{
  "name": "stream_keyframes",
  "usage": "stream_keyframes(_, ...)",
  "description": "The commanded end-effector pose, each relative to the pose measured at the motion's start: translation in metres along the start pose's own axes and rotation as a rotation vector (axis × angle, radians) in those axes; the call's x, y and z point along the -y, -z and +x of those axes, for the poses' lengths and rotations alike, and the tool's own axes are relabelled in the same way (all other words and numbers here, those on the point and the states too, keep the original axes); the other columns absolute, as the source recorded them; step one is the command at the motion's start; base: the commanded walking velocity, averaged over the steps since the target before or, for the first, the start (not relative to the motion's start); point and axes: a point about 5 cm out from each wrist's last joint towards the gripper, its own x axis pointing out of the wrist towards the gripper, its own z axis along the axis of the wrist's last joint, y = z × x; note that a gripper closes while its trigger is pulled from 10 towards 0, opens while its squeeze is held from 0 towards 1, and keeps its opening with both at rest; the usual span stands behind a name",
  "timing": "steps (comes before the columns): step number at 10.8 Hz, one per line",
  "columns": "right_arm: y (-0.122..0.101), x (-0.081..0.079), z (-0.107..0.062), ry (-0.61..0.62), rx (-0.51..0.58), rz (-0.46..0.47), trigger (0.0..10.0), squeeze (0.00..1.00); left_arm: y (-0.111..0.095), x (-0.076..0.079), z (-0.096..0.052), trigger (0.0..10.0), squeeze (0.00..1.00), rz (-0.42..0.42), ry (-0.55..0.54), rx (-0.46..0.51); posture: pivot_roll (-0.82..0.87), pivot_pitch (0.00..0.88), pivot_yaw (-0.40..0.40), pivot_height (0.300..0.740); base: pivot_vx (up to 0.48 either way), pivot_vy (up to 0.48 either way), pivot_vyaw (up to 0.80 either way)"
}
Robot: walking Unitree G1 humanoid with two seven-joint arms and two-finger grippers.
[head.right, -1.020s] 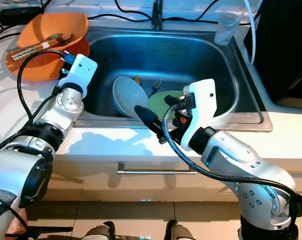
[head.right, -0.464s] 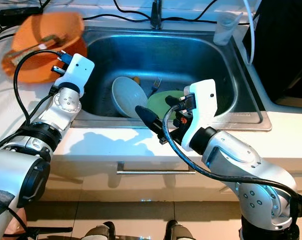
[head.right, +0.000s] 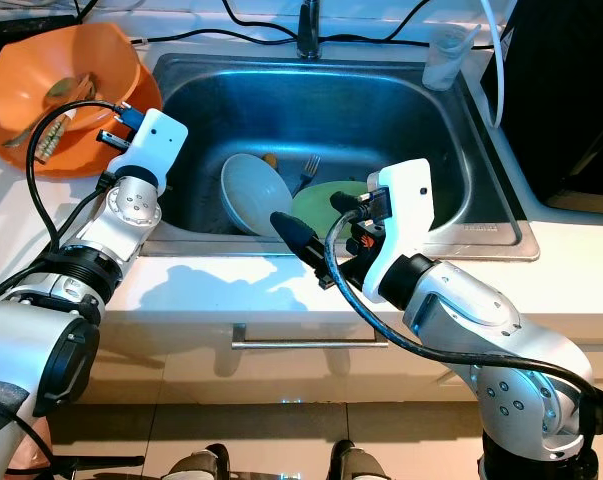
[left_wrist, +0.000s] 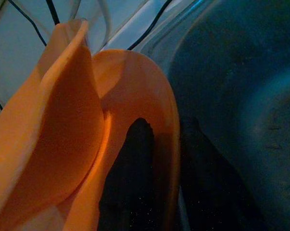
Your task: Kitchen organization
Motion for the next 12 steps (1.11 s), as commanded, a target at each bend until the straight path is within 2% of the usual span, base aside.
stream_keyframes(1, 0.0, 0.001, -0.002, 0.002, -0.004, 0.0, 10.0, 0.0, 0.042, 0.013, -0.014, 10.0, 0.0, 0.025, 0.042, -0.159, -0.11, 0.209, -0.026, 0.74, 0.0, 0.0, 0.0)
stream_keyframes(5, 0.001, 0.002, -0.001, 0.0, -0.005, 0.001, 10.0, 0.0, 0.053, 0.008, -0.016, 10.0, 0.0, 0.006, 0.034, -0.206, -0.09, 0.209, -0.024, 0.74, 0.0, 0.0, 0.0)
stream_keyframes(8, 0.002, 0.003, 0.0, -0.003, -0.006, 0.005, 10.0, 0.0, 0.062, -0.01, -0.015, 10.0, 0.0, 0.007, -0.023, -0.219, -0.08, 0.209, -0.026, 0.74, 0.0, 0.0, 0.0)
stream_keyframes(11, 0.003, 0.003, 0.003, -0.011, -0.006, 0.007, 10.0, 0.0, 0.057, -0.027, -0.011, 10.0, 0.0, -0.013, -0.082, -0.187, -0.07, 0.202, -0.032, 0.74, 0.0, 0.0, 0.0)
stream_keyframes(12, 0.003, 0.004, 0.003, -0.012, -0.006, 0.007, 10.0, 0.0, 0.057, -0.027, -0.01, 10.0, 0.0, -0.014, -0.084, -0.186, -0.07, 0.202, -0.032, 0.74, 0.0, 0.0, 0.0)
